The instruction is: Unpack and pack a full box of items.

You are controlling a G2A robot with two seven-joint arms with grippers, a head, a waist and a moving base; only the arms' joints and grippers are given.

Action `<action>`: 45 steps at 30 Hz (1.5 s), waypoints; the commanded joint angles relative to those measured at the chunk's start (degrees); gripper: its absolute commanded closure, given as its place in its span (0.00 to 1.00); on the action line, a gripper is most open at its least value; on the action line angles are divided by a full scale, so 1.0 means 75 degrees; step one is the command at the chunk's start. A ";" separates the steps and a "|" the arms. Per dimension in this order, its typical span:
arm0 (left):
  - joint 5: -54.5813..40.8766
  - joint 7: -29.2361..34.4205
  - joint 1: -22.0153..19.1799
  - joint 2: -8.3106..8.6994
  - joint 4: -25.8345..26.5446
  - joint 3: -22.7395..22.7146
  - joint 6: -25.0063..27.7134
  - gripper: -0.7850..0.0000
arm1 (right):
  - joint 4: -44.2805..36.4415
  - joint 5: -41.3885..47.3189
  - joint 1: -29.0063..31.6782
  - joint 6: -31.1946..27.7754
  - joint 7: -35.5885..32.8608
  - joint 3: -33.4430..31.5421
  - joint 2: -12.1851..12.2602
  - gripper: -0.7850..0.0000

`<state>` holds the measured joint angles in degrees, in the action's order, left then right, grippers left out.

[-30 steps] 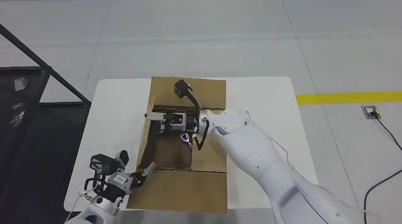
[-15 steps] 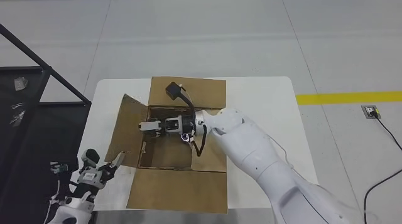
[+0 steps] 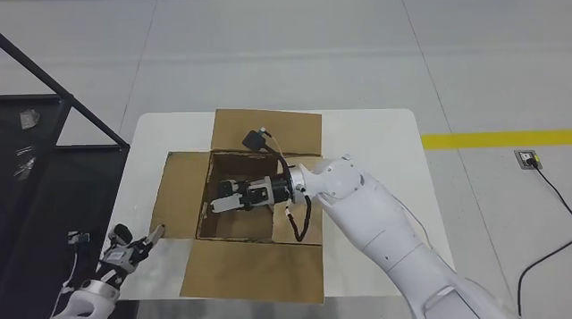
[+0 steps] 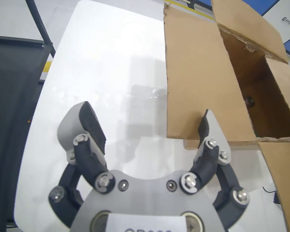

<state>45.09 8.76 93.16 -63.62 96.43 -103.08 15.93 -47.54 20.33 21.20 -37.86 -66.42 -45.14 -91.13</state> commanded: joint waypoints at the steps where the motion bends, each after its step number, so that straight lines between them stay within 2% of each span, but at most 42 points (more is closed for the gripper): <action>1: 0.0048 0.0053 -0.0095 0.0005 -0.0130 0.0030 0.0045 0.00 | -0.0008 -0.0003 0.0003 -0.0001 0.0000 0.0000 0.0000 0.00; 8: 0.0091 0.0169 -0.0250 0.0030 -0.0288 -0.0059 0.0210 0.00 | -0.0034 0.0012 0.0041 -0.0001 0.0057 -0.0007 0.0000 0.00; 14: -0.0917 0.0015 0.0018 0.0022 0.0212 -0.0635 0.0308 0.00 | -0.1010 -0.0722 0.0527 -0.0521 0.0521 -0.0201 0.0217 0.00; 17: -0.1475 -0.0256 0.0364 -0.0005 0.0757 -0.0973 0.0364 0.00 | -0.1669 -0.1373 0.0772 -0.0582 0.0582 -0.0384 0.0433 0.00; 21: -0.3185 -0.0035 0.1079 -0.0049 0.1909 -0.1491 0.0945 0.00 | -0.2760 -0.2204 0.1351 -0.0489 0.0489 -0.0999 0.0791 0.00; 24: -0.3950 0.0502 0.1539 -0.0056 0.2818 -0.1624 0.1343 0.00 | -0.3869 -0.2727 0.2102 -0.0375 0.0440 -0.1698 0.1092 0.00; 26: -0.4207 0.1089 0.1650 -0.0032 0.3282 -0.1579 0.1538 0.00 | -0.4723 -0.3027 0.2722 -0.0308 0.0448 -0.2221 0.1280 0.00; 28: -0.4351 0.1631 0.1593 -0.0003 0.3605 -0.1360 0.1547 0.00 | -0.5550 -0.3269 0.3415 -0.0319 0.0577 -0.2794 0.1449 0.00; 31: -0.4769 0.2388 0.1280 0.0027 0.3828 -0.0668 0.1012 0.00 | -0.6652 -0.3568 0.4520 -0.0343 0.0960 -0.3683 0.1656 0.00; 35: -0.4765 0.3103 0.0492 0.0062 0.3751 0.0260 0.0125 0.00 | -0.7933 -0.3891 0.6096 -0.0721 0.1496 -0.4663 0.1855 0.00; 39: -0.4342 0.3741 -0.0429 0.0071 0.3421 0.1335 -0.0677 0.00 | -0.8719 -0.4259 0.7393 -0.0952 0.2219 -0.5443 0.1966 0.00; 41: -0.4144 0.3896 -0.0712 0.0067 0.3309 0.1643 -0.1027 0.00 | -0.8804 -0.4355 0.7566 -0.0916 0.2373 -0.5558 0.1976 0.00; 45: -0.4144 0.3896 -0.0712 0.0067 0.3309 0.1643 -0.1027 0.00 | -0.8804 -0.4355 0.7566 -0.0916 0.2373 -0.5558 0.1976 0.00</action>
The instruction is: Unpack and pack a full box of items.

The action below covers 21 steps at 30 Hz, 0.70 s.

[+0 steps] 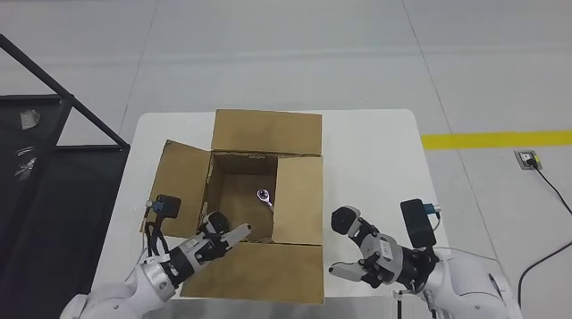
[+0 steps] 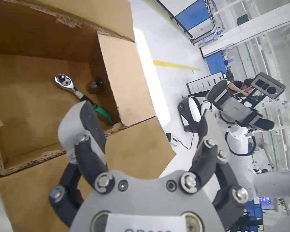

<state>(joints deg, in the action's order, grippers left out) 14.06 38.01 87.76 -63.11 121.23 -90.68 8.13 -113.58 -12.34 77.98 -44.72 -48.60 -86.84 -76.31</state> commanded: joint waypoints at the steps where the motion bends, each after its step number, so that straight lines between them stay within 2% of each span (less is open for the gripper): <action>1: -0.0007 -0.0005 0.0008 0.0000 0.0004 -0.0010 0.0014 0.00 | 0.0001 0.0001 -0.0004 -0.0001 -0.0003 0.0001 0.0000 0.00; 8: -0.0007 -0.0005 0.0008 0.0000 0.0004 -0.0010 0.0014 0.00 | 0.0001 0.0001 -0.0004 -0.0001 -0.0003 0.0001 0.0000 0.00; 10: -0.0517 0.0132 -0.0034 -0.0009 -0.0171 0.0054 -0.0024 0.00 | 0.0001 0.0001 -0.0004 -0.0001 -0.0003 0.0001 0.0000 0.00; 12: -0.1018 0.0341 -0.0385 -0.0013 -0.0550 0.0105 -0.0339 0.00 | 0.0001 0.0001 -0.0004 -0.0001 -0.0003 0.0001 0.0000 0.00; 15: -0.1421 0.1252 -0.1224 -0.0001 -0.1240 0.0513 -0.0892 0.00 | 0.0001 0.0001 -0.0004 -0.0001 -0.0003 0.0001 0.0000 0.00; 18: -0.1487 0.1573 -0.2149 -0.0040 -0.2135 0.1076 -0.1377 0.00 | 0.0001 0.0001 -0.0004 -0.0001 -0.0003 0.0001 0.0000 0.00; 21: -0.1807 0.1919 -0.3029 -0.0116 -0.3095 0.1678 -0.1535 0.00 | 0.0001 0.0001 -0.0004 -0.0001 -0.0003 0.0001 0.0000 0.00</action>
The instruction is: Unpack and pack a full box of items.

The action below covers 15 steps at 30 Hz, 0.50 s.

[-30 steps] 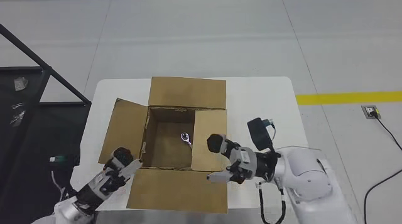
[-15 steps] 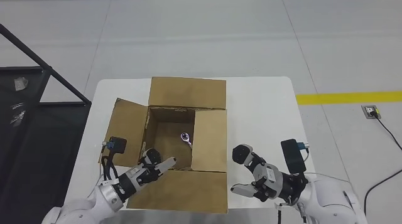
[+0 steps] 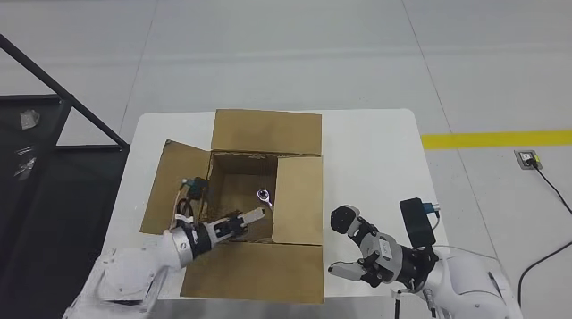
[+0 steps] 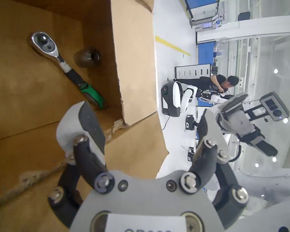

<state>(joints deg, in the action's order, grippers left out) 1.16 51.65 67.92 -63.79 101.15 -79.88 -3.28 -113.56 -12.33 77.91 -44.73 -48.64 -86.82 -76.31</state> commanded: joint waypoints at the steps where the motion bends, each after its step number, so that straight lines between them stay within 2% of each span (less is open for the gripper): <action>1: -0.0070 0.0139 -0.0634 -0.0052 -0.0692 0.0436 -0.0001 0.00 | -0.0001 -0.0001 0.0004 0.0000 0.0003 -0.0001 0.0000 0.00; 7: -0.0338 0.0270 -0.1595 -0.0226 -0.1861 0.1393 0.0606 0.00 | -0.0001 -0.0001 0.0004 0.0000 0.0003 -0.0001 0.0000 0.00; 15: -0.0622 -0.0010 -0.2189 -0.0438 -0.2818 0.2202 0.1263 0.00 | -0.0001 -0.0001 0.0004 0.0000 0.0003 -0.0001 0.0000 0.00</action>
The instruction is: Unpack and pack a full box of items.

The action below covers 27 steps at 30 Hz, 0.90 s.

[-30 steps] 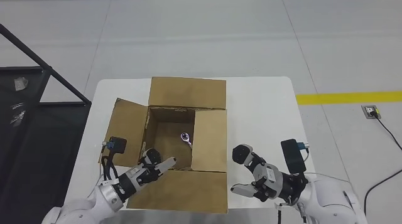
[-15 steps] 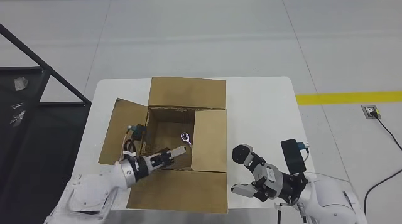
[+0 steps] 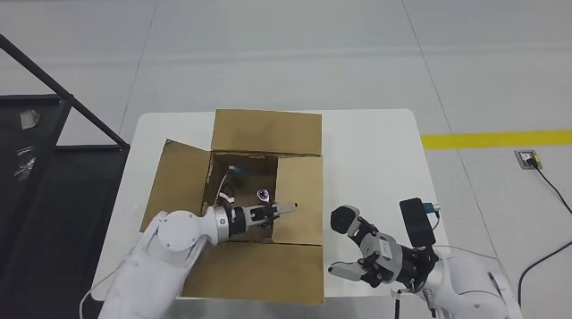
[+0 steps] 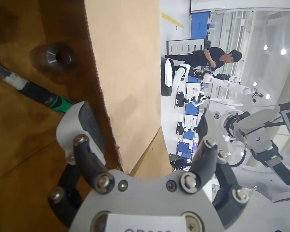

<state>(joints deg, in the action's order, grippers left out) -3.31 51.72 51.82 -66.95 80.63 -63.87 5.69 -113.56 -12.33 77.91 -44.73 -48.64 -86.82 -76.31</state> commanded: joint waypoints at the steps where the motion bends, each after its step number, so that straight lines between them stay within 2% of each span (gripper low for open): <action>1: -0.0053 -0.0029 -0.0072 -0.0030 -0.0125 0.0112 0.0130 0.00 | -0.0001 -0.0001 0.0004 0.0000 0.0003 -0.0001 0.0000 0.00; 7: -0.0565 0.0140 -0.0075 -0.0033 -0.0108 0.0015 0.0464 0.00 | -0.0001 -0.0001 0.0004 0.0000 0.0003 -0.0001 0.0000 0.00; 13: -0.0860 0.0078 0.0038 0.0000 0.0474 -0.0192 0.0504 0.00 | -0.0001 -0.0001 0.0004 0.0000 0.0003 -0.0001 0.0000 0.00; 16: -0.0711 -0.0294 0.0019 -0.0049 0.0872 0.0020 0.0353 0.00 | -0.0001 -0.0001 0.0004 0.0000 0.0003 -0.0001 0.0000 0.00; 19: -0.0842 -0.0661 -0.0157 -0.0142 0.0982 0.0280 0.0260 0.00 | -0.0001 -0.0001 0.0004 0.0000 0.0003 -0.0001 0.0000 0.00; 24: -0.1003 -0.1203 -0.0641 -0.0351 0.0672 0.0856 0.0150 0.00 | -0.0021 -0.0022 0.0036 0.0052 0.0105 -0.0031 0.0003 0.00; 27: -0.1059 -0.1417 -0.0893 -0.0473 0.0427 0.1168 0.0156 0.00 | -0.0360 -0.0398 0.0524 0.0152 0.0628 -0.0459 0.0044 0.00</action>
<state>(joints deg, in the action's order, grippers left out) -11.09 41.60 45.76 -70.20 84.50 -55.94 6.85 -115.13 -14.31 80.17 -43.74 -45.67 -88.80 -76.10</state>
